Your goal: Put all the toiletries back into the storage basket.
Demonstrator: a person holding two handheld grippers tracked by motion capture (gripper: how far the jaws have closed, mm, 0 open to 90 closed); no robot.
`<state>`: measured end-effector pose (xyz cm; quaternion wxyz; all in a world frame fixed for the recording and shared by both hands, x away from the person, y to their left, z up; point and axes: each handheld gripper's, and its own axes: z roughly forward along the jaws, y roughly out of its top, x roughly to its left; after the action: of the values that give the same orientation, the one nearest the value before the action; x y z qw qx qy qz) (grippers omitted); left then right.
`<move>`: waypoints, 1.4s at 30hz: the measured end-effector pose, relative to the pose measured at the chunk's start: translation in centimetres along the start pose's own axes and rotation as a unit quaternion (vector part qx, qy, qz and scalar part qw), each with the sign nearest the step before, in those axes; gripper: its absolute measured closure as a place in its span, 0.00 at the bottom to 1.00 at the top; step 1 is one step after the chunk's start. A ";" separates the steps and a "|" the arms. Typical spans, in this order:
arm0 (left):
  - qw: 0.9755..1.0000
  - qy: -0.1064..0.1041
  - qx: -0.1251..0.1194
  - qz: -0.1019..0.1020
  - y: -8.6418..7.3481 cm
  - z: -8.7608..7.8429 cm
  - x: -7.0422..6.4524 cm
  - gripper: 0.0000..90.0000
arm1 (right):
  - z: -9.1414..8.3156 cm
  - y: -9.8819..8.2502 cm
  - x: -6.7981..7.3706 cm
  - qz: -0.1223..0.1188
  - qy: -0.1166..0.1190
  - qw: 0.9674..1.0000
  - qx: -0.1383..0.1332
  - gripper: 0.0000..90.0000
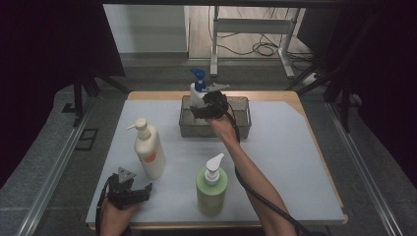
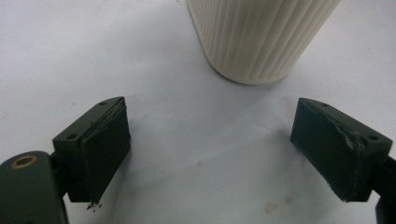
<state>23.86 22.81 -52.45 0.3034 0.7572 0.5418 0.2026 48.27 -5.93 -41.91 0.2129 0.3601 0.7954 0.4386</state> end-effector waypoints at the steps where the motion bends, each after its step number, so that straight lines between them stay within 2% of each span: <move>1: 1.000 0.000 0.000 0.000 0.0 0.0 0.0 0.13 | -0.1 -0.1 0.0 0.001 0.003 1.000 0.000 0.15; 6: 1.000 0.000 -0.001 0.000 0.0 0.0 0.0 0.13 | -1.0 -0.5 -0.4 0.000 0.015 1.000 0.001 0.15; 14: 1.000 0.000 -0.001 0.000 0.0 0.0 0.0 0.13 | -2.6 -1.5 -0.8 -0.011 0.049 0.999 0.019 0.15; 18: 1.000 0.000 -0.001 0.000 0.0 0.0 0.0 0.13 | -3.2 -1.9 -0.8 -0.016 0.052 0.998 0.027 0.17; 25: 1.000 0.000 -0.001 0.000 0.0 0.0 0.0 0.13 | -4.2 -2.7 -1.4 -0.012 0.047 0.998 0.037 0.35; 30: 1.000 0.000 -0.002 -0.001 0.0 0.0 0.0 0.13 | -4.5 -3.2 -2.3 0.004 0.046 0.997 0.055 0.48; 38: 1.000 0.000 -0.001 -0.001 0.0 0.0 0.0 0.13 | -3.9 -3.7 -3.3 0.016 0.030 0.996 0.080 0.77; 42: 1.000 0.000 -0.001 -0.001 0.0 0.0 0.0 0.13 | -3.2 -3.7 -3.5 0.023 0.023 0.996 0.084 0.87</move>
<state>23.84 22.81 -52.48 0.3044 0.7565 0.5420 0.2030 47.04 -11.69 -43.33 0.1531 0.3849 0.8254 0.3836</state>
